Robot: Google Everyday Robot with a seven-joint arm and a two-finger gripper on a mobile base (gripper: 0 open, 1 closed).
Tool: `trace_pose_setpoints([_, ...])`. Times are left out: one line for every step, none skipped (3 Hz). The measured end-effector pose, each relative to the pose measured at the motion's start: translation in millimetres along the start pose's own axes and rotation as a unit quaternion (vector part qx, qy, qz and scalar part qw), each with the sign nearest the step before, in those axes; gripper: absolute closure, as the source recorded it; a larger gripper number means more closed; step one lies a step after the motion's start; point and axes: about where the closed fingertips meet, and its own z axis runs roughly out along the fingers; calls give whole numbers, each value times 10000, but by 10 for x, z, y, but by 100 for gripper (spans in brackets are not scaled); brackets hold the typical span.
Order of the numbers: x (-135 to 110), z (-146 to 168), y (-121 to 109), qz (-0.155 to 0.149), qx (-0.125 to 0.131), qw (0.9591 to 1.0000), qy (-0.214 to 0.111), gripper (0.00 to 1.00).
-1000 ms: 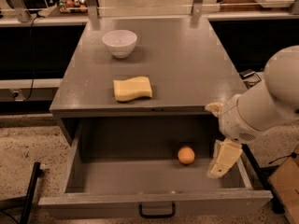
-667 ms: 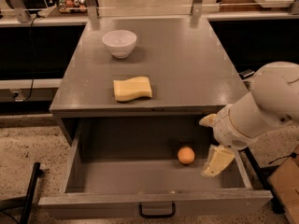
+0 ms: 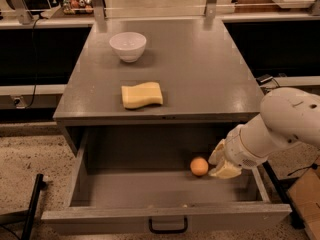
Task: Pick orange from top drawer and place on counter
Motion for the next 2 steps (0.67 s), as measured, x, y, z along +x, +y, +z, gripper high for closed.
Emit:
trace_pose_setpoints([39,159,-90,83,21,9998,-152,61])
trace_pose_setpoints([103,286,-178,272,146,9993,-230,53])
